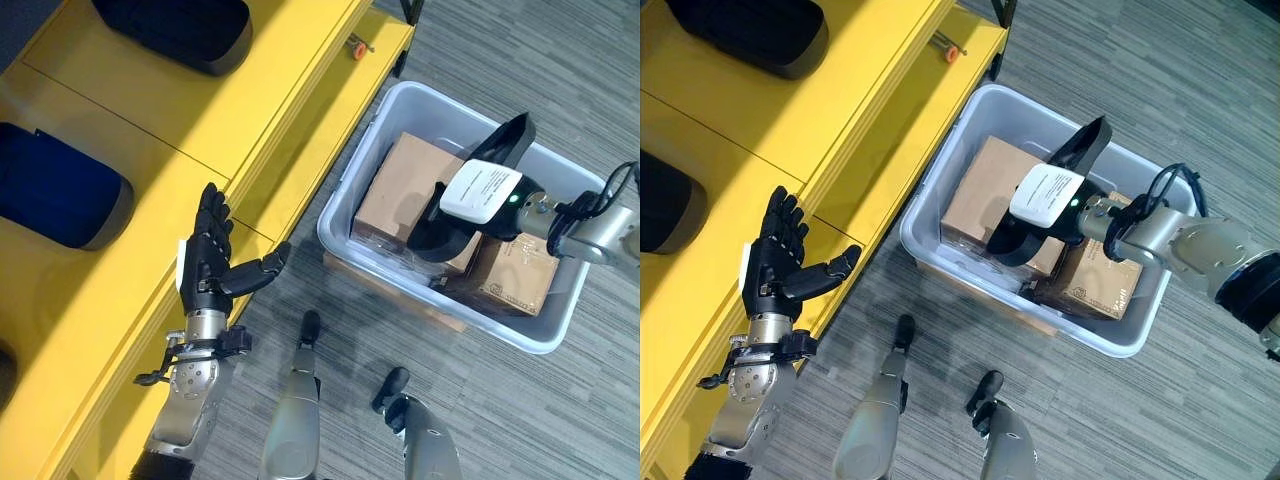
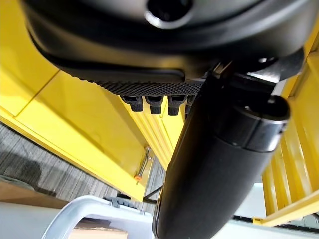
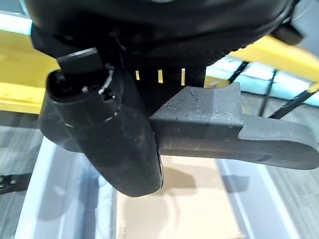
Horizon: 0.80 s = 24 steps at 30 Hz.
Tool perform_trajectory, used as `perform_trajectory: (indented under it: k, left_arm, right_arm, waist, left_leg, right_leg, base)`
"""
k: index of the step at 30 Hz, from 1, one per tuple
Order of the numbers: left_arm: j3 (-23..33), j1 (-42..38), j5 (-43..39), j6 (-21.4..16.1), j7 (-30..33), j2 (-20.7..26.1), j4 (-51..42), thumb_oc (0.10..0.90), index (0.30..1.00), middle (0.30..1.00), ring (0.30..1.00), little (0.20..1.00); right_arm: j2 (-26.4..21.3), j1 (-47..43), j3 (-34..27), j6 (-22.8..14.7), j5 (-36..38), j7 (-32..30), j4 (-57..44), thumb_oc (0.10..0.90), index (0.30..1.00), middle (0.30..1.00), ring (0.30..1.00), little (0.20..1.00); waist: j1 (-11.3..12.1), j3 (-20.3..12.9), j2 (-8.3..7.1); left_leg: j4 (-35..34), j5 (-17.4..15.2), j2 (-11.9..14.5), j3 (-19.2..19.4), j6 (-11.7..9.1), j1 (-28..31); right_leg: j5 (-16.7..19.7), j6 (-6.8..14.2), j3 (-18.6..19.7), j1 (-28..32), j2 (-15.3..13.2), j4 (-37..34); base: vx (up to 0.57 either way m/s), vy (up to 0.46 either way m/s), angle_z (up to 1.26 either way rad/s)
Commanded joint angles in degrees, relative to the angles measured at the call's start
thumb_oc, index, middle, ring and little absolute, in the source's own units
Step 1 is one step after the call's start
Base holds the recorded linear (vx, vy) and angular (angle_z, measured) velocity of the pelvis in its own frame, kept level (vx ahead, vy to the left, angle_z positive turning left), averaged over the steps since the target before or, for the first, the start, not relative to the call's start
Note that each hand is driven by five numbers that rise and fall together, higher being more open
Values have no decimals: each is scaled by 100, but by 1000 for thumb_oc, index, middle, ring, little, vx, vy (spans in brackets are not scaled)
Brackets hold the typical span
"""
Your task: Move parts from the plastic box to the shelf.
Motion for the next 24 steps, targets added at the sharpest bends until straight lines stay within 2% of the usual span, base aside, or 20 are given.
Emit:
perform_trajectory:
  k: [1, 10, 11, 16, 20, 22, 23, 24]
  left_arm:
    - [183, -247, 42, -354, -151, 194, -328, 900, 1000, 1000, 1000, 1000]
    - [224, -223, 66, -289, -335, 223, -291, 900, 1000, 1000, 1000, 1000]
    - [230, -214, 77, -274, -375, 175, -261, 900, 1000, 1000, 1000, 1000]
    - [228, -236, 86, -260, -411, 130, -160, 900, 1000, 1000, 1000, 1000]
    - [203, -290, 169, -246, -429, 118, -113, 900, 1000, 1000, 1000, 1000]
    - [148, -373, 371, -261, -418, 197, -103, 900, 1000, 1000, 1000, 1000]
    - [139, -376, 371, -261, -418, 209, -103, 900, 1000, 1000, 1000, 1000]
    - [106, -446, 580, -302, -397, 268, -107, 900, 1000, 1000, 1000, 1000]
  right_arm:
    - [-113, -581, -494, 154, 47, -333, -253, 400, 300, 300, 300, 300]
    - [-277, -450, -922, 121, 45, -383, -764, 400, 300, 300, 300, 300]
    - [-268, -274, -1158, 106, 78, -410, -862, 400, 300, 300, 300, 300]
    - [-132, 159, -1766, 92, 273, -448, -934, 400, 300, 300, 300, 300]
    - [189, 748, -2548, 72, 675, -522, -933, 400, 300, 300, 300, 300]
    - [496, 1202, -3140, 36, 1012, -584, -917, 400, 300, 300, 300, 300]
    - [493, 1242, -3181, 36, 1009, -581, -928, 400, 300, 300, 300, 300]
    - [823, 1539, -3557, 11, 1309, -616, -842, 400, 300, 300, 300, 300]
  waist:
    - [-55, -359, -418]
    - [-295, -823, -496]
    - [-400, -987, -495]
    - [-541, -1185, -503]
    - [-684, -1363, -492]
    - [-753, -1441, -492]
    - [-740, -1445, -503]
    - [-838, -1556, -470]
  left_leg:
    - [-240, -264, 132, 241, -270, 418]
    - [-366, -276, 267, 548, -237, 818]
    - [-382, -323, 303, 664, -217, 974]
    - [-405, -418, 359, 866, -183, 1235]
    - [-417, -511, 398, 1073, -155, 1462]
    - [-413, -596, 403, 1186, -131, 1624]
    - [-414, -594, 404, 1190, -131, 1621]
    - [-393, -687, 431, 1333, -106, 1828]
  right_leg:
    - [78, 294, -262, 1598, 279, -1488]
    - [283, 367, -52, 1828, 302, -1726]
    - [325, 390, 36, 1899, 297, -1780]
    - [375, 424, 205, 1989, 299, -1831]
    - [407, 446, 378, 2041, 299, -1847]
    - [407, 461, 500, 2102, 288, -1852]
    - [412, 460, 505, 2097, 289, -1856]
    - [416, 478, 669, 2147, 287, -1862]
  base:
    - [-11, 1, -20]
    - [4, 12, -15]
    - [20, 21, -18]
    - [40, 27, -28]
    - [49, 33, -31]
    - [47, 29, -37]
    - [76, 55, -23]
    - [64, 36, -29]
